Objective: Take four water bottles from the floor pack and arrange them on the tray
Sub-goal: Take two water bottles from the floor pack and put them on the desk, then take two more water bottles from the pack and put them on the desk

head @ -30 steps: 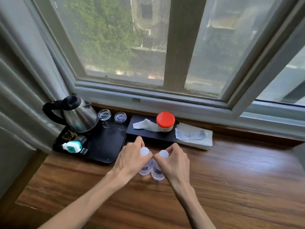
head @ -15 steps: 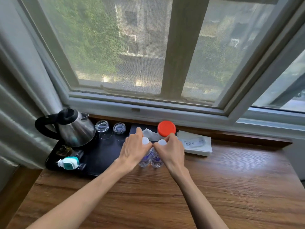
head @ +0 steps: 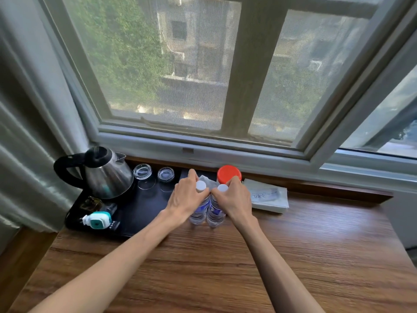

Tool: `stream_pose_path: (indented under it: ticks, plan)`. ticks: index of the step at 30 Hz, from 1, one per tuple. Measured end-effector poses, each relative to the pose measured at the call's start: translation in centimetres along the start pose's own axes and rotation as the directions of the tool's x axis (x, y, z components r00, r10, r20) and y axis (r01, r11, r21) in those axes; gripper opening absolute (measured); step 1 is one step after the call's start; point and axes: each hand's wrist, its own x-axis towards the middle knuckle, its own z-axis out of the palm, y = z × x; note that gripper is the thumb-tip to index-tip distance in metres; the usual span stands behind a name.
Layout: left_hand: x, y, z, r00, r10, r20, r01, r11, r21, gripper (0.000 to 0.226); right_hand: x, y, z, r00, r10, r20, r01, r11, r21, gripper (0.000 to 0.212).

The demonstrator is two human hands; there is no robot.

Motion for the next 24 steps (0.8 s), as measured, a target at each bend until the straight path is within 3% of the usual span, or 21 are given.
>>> stream_pose_path:
  ticks: [7, 11, 15, 17, 20, 24]
  plan:
    - [-0.8, -0.5, -0.5, 0.999, 0.011, 0.031, -0.013, 0.999, 0.050, 0.040, -1.4, 0.4, -0.3, 1.000, -0.024, -0.003, 0.024, 1.000, 0.017, 0.036]
    - [-2.4, 0.2, -1.0, 0.992, 0.070, -0.102, -0.052, 0.983, 0.174, 0.045, -2.7, 1.6, -0.8, 1.000, -0.025, 0.002, 0.025, 0.996, 0.090, 0.045]
    - [-4.8, 1.8, -0.9, 0.971, 0.159, -0.178, -0.139, 0.983, 0.122, 0.027, -4.4, 3.9, -2.3, 0.999, 0.011, -0.037, -0.004, 0.983, 0.185, 0.045]
    - [-6.2, 2.6, -0.1, 0.979, 0.155, -0.136, -0.147, 0.987, 0.063, 0.019, -5.5, 5.8, -3.5, 0.998, 0.036, -0.049, -0.025, 0.978, 0.208, 0.052]
    - [-8.2, 4.2, 2.6, 0.990, 0.136, 0.049, -0.138, 0.989, 0.049, 0.015, -7.4, 9.4, -5.5, 0.995, 0.074, -0.064, -0.060, 0.978, 0.199, 0.050]
    - [-10.6, 7.7, 7.6, 0.933, 0.232, 0.275, -0.263, 0.962, 0.078, 0.021, -11.0, 15.2, -8.8, 0.985, 0.135, -0.111, -0.107, 0.968, 0.228, 0.052]
